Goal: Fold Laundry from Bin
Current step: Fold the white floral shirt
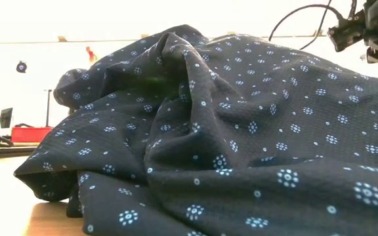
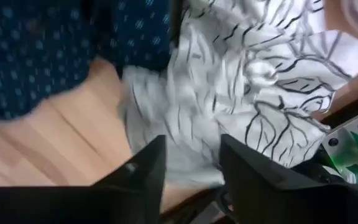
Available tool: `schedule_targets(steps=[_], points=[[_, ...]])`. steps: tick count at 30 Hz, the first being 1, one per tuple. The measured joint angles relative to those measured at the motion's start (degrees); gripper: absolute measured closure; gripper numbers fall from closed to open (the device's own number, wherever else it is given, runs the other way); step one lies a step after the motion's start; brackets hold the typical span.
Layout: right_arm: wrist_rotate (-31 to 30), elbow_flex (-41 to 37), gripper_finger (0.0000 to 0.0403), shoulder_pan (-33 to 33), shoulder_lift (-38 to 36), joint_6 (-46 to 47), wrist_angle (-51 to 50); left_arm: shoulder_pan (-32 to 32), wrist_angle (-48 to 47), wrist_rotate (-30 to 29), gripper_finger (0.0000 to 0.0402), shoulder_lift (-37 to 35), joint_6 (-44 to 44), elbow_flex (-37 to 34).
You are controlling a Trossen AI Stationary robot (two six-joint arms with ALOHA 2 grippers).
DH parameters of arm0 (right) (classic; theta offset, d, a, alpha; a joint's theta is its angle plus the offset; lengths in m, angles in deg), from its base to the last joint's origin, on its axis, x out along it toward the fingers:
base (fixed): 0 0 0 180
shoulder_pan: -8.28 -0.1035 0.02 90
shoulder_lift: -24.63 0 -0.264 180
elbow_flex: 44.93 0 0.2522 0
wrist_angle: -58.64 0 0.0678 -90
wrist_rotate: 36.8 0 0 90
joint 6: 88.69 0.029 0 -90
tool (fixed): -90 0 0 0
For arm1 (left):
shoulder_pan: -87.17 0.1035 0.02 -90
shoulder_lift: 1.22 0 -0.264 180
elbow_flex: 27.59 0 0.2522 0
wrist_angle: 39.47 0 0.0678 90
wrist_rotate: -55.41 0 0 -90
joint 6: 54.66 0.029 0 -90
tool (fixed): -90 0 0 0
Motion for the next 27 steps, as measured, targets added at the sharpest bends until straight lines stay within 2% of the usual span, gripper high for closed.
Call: schedule_targets(steps=[4,8,15,21,27], points=[[1.5,1.6,0.0196,0.0,1.2,-5.3,0.1,-1.5,0.2,-6.3,0.0138,3.7,0.1,-0.3],[-4.3,3.6,0.0157,-0.5,1.9,-12.4,2.2,-2.2,3.1,-8.3,0.0110,8.1,0.5,-0.3],[-10.3,3.7,0.0136,-2.3,2.6,-24.0,10.6,-2.9,9.1,-6.7,0.0107,15.1,0.4,-0.3],[-12.0,2.9,0.0127,-2.4,3.1,-27.1,15.5,-3.6,15.2,-3.5,0.0107,17.6,-0.9,-0.3],[-11.0,-0.8,0.0099,-2.4,4.3,-24.7,23.2,-4.7,19.4,0.9,0.0107,18.9,-3.7,-0.3]])
